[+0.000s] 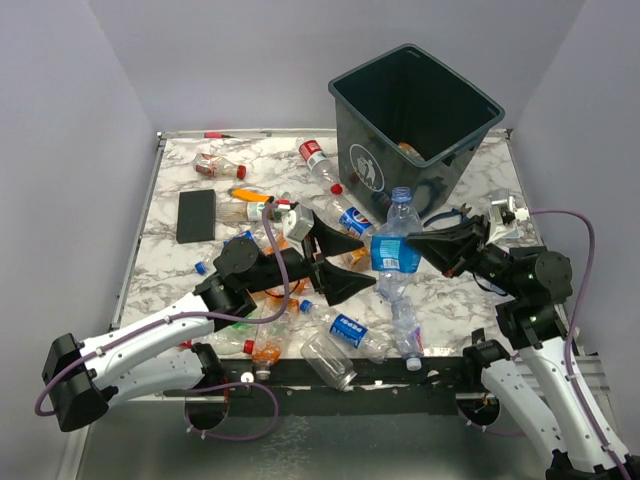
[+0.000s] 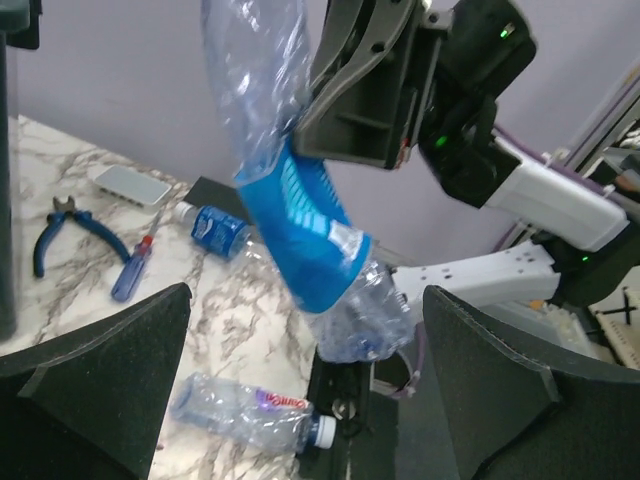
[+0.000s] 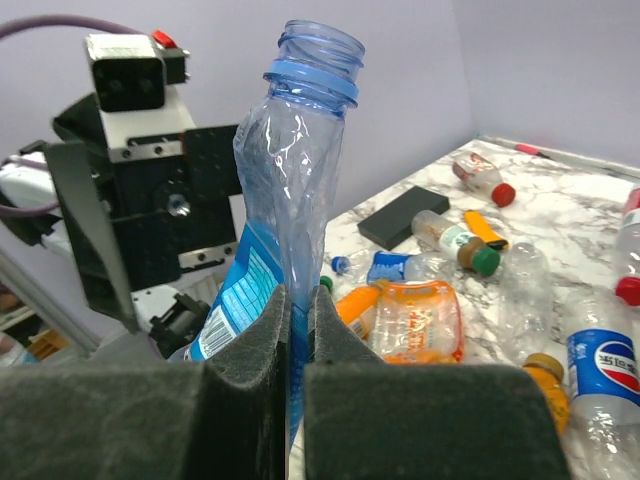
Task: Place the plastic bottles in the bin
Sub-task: Place the plastic bottle in the trash bin.
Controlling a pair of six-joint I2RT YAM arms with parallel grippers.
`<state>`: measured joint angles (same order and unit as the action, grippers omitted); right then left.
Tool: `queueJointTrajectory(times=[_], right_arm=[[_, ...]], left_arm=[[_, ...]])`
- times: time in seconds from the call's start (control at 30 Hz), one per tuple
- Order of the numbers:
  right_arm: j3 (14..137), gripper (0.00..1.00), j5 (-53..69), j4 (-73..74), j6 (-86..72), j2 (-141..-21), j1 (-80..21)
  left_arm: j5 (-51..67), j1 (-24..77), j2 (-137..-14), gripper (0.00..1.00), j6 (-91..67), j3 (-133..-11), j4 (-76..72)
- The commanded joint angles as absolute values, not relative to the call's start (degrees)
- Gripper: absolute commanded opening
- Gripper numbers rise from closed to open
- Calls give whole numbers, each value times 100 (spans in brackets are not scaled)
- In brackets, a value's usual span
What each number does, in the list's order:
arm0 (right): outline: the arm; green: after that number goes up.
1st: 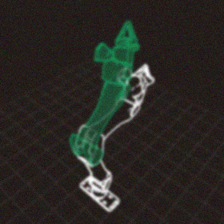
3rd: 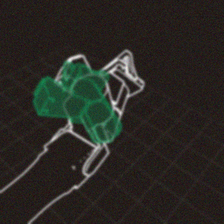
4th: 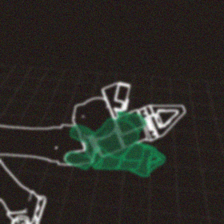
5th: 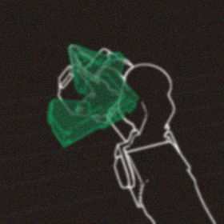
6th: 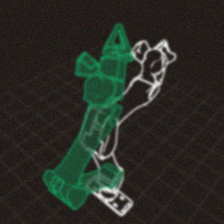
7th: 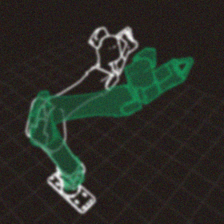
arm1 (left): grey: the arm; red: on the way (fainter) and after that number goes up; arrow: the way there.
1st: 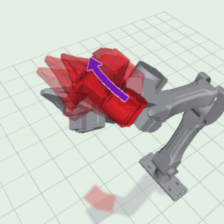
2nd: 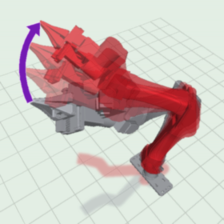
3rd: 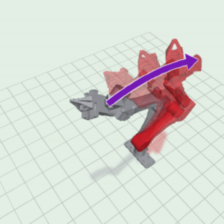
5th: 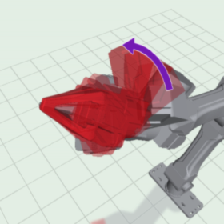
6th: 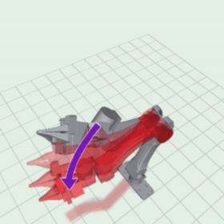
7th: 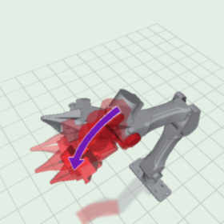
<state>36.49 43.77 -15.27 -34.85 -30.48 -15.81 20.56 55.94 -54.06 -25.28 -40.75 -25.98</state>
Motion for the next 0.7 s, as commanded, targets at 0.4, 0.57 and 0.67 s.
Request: queueJointTrajectory(times=[0.4, 0.57, 0.67], right_arm=[[4192, 1, 4812, -2708, -3721, -3857, -1599], [4289, 1, 4829, -3032, -3923, -3932, -1600], [4347, 1, 4842, -3138, -4026, -4001, -1600]], left_arm=[[2971, 5344, -6538, 99, -3416, -5259, -3015], [2997, 5353, -6705, 99, -3374, -5420, -2936], [3072, 5360, -6749, 92, -3358, -5476, -2920]])
